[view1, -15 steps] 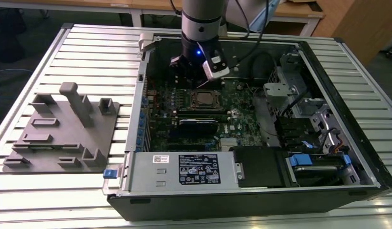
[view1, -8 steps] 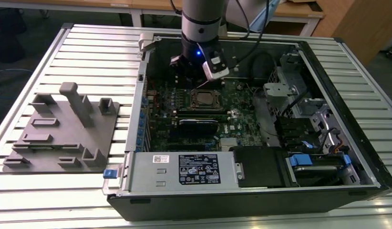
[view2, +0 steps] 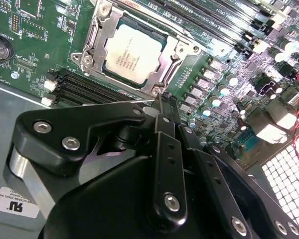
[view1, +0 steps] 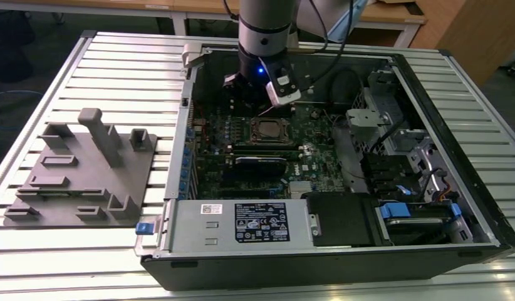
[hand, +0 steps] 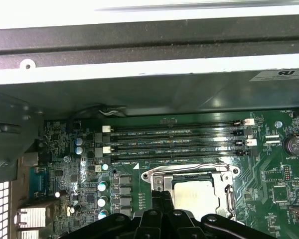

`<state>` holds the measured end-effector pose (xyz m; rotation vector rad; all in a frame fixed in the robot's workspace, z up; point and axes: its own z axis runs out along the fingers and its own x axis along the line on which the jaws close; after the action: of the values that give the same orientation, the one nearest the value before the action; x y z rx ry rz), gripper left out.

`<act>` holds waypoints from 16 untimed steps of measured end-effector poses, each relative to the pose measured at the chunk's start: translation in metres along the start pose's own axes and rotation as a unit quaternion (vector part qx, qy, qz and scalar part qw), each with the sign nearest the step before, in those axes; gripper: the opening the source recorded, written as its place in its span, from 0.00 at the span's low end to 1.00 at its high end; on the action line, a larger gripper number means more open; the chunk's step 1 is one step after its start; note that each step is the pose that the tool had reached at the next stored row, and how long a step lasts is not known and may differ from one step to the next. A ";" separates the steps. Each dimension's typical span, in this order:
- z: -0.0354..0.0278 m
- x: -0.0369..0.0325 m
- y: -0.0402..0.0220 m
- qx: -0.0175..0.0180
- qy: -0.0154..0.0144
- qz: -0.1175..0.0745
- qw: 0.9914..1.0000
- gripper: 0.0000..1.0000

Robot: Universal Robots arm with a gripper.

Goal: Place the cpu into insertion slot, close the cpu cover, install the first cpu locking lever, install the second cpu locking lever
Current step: 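Install the first cpu locking lever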

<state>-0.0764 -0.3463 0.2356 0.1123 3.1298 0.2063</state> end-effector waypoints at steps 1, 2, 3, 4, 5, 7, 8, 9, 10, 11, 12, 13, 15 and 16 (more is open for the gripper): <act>0.0003 0.0000 0.0000 0.000 0.000 0.000 1.000 0.11; 0.0006 0.0000 -0.0001 0.000 0.000 0.000 1.000 0.11; 0.0006 0.0000 -0.0001 0.000 0.000 0.000 1.000 0.11; 0.0006 0.0000 -0.0001 0.000 0.000 0.000 1.000 0.11; 0.0006 0.0000 -0.0001 0.000 0.000 0.000 1.000 0.11; 0.0007 0.0000 0.0003 0.000 0.000 0.000 1.000 0.11; 0.0008 0.0000 0.0007 0.000 0.000 0.000 1.000 0.11; 0.0008 0.0001 0.0009 0.000 0.000 0.000 1.000 0.11; 0.0008 0.0001 0.0011 0.000 0.000 0.000 1.000 0.11; 0.0009 0.0001 0.0013 0.000 0.000 0.000 1.000 0.11; 0.0014 0.0001 0.0017 0.000 0.000 0.000 1.000 0.11; 0.0024 0.0001 0.0017 0.000 0.000 0.000 1.000 0.11; 0.0027 0.0002 0.0020 0.000 0.000 0.000 1.000 0.11; 0.0028 0.0003 0.0024 0.000 0.000 0.000 1.000 0.11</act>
<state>-0.0764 -0.3435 0.2331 0.1126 3.1298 0.2063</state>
